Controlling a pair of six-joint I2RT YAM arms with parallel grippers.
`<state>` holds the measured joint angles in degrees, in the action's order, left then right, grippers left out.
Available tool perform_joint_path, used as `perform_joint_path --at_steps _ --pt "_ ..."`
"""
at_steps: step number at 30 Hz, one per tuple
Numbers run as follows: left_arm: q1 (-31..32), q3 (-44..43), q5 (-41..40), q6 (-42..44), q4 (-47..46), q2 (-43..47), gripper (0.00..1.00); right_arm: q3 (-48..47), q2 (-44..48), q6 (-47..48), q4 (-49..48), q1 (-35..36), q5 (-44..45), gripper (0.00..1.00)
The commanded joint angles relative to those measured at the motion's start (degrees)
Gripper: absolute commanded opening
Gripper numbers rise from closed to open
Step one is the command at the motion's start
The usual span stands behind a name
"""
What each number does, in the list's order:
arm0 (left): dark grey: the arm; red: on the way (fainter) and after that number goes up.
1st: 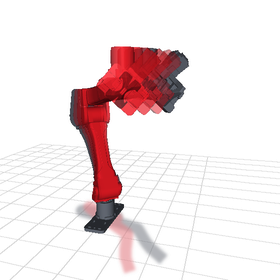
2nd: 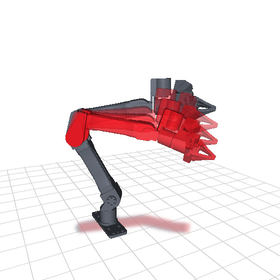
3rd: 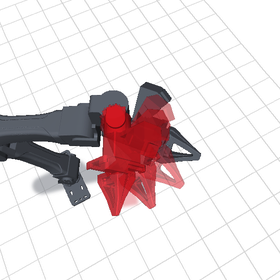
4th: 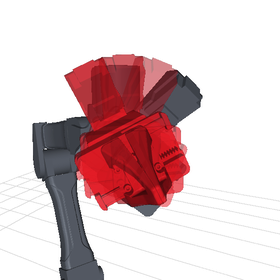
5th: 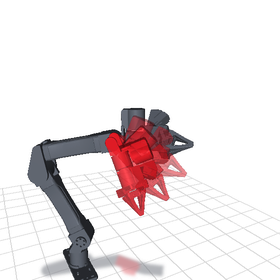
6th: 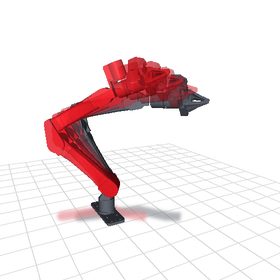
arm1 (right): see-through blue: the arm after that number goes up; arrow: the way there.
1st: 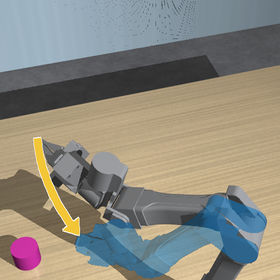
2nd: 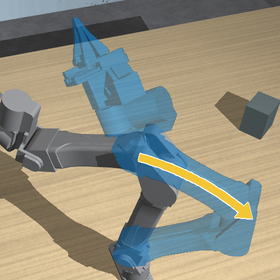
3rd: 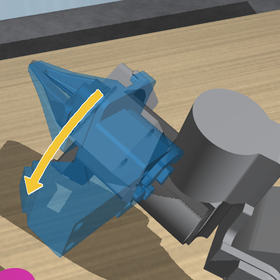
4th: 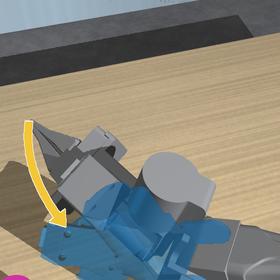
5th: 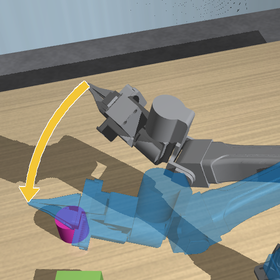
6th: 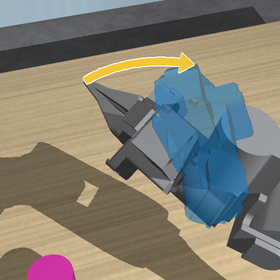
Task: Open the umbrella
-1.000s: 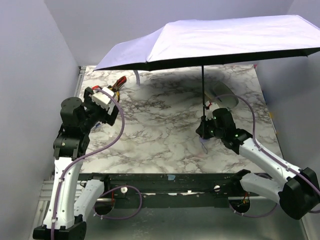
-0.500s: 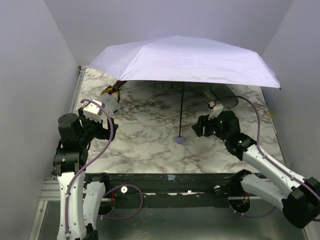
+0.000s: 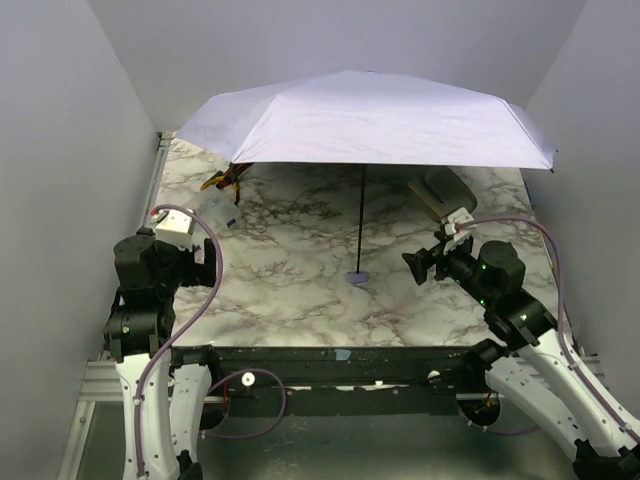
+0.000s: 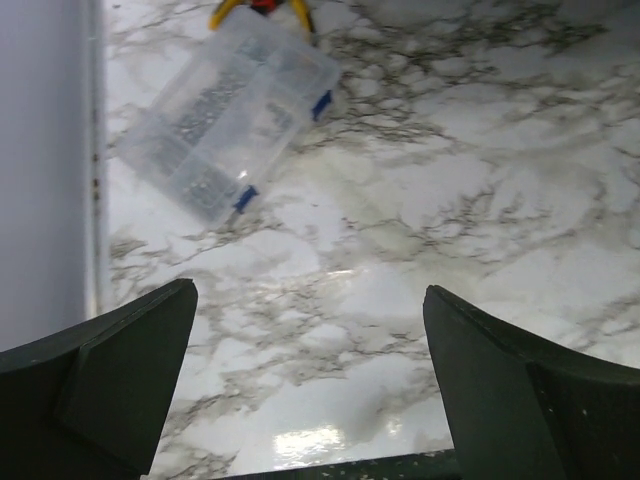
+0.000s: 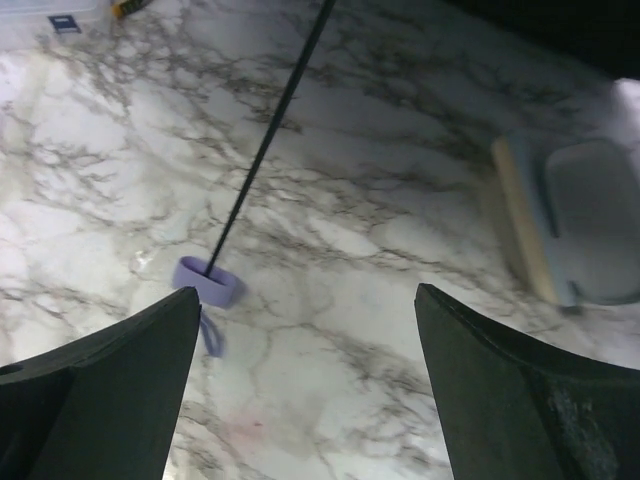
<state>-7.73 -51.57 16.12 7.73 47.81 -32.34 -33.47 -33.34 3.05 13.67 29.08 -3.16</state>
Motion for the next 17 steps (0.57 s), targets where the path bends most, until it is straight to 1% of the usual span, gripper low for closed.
perform_joint_path --at_steps 1,5,7,11,17 --pt "-0.5 -0.4 -13.6 5.3 -1.4 3.2 0.99 -4.6 3.4 12.1 10.0 -0.1 7.0 0.91" --pt "-0.4 6.0 -19.1 12.7 -3.5 9.1 0.98 -6.2 6.1 16.1 14.8 -0.6 9.0 0.92" --pt "-0.5 9.1 -19.9 14.9 -3.6 12.0 0.99 -6.5 7.3 17.2 16.4 -2.8 8.2 0.93" --pt "-0.5 11.7 -19.3 15.8 -2.3 15.5 0.99 -6.8 9.8 18.0 17.5 -5.9 8.3 0.93" --pt "-0.5 12.5 -18.3 15.8 -2.5 16.0 0.98 -6.6 12.0 19.5 18.2 -9.0 6.1 0.94"
